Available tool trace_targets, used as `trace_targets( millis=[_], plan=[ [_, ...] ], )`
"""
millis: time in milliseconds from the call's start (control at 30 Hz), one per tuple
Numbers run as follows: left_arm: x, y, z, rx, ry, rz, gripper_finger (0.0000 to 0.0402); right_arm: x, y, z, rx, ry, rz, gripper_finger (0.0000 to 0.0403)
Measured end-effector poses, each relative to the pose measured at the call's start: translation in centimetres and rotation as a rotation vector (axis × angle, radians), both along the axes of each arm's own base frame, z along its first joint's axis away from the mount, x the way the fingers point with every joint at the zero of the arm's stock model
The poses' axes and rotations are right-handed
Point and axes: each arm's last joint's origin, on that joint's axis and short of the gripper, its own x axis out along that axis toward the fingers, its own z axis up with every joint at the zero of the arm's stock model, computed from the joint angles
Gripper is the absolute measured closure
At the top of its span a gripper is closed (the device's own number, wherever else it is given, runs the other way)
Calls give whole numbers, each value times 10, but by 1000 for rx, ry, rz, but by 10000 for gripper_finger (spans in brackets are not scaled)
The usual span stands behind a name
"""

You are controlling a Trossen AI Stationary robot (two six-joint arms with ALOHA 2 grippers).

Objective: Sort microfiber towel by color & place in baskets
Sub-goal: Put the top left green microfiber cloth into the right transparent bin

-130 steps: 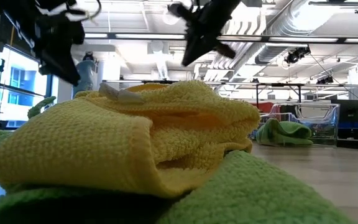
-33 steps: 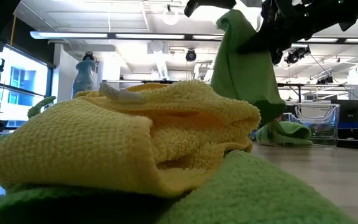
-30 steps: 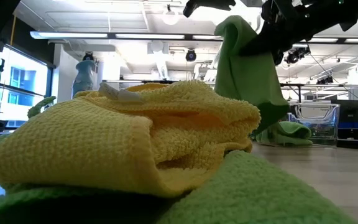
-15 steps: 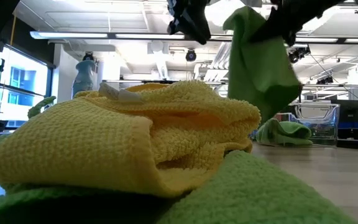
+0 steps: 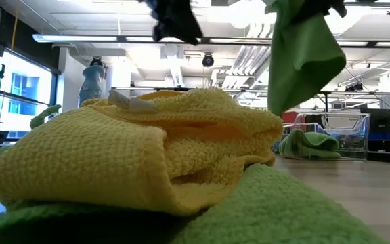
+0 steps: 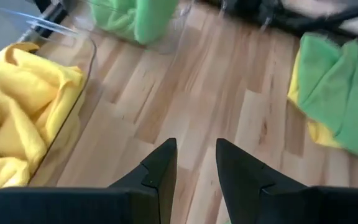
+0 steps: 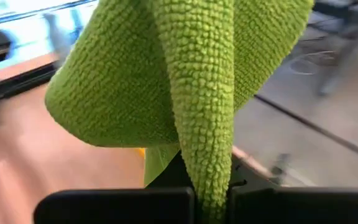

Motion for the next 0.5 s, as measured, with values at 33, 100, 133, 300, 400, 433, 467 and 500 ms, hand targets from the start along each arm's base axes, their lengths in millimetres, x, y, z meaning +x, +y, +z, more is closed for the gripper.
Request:
trace_targets(
  millis=[33,100,133,300,400,433,467,500],
  plan=[
    [-10,-1,0,-6,-21,7,302,-3,-2,5,-12,-7,-41,402],
    [-27,-2,-2,-25,-44,25,302,-9,-6,14,-42,-30,-132,402],
    [-36,-3,-3,-37,-48,35,302,-11,-8,17,-53,-38,-183,402],
    [-75,-7,-7,-65,-67,61,302,-21,-19,17,-61,-38,-373,402],
    [-98,-9,-10,-78,-87,74,302,-22,-27,7,13,-4,-469,402],
    [-105,-9,-11,-78,-91,76,302,-20,-30,2,43,21,-499,403],
    [-112,-10,-13,-78,-99,77,302,-19,-33,-3,73,42,-528,403],
    [-119,-10,-14,-78,-107,81,302,-16,-36,-7,103,63,-546,403]
  ],
)
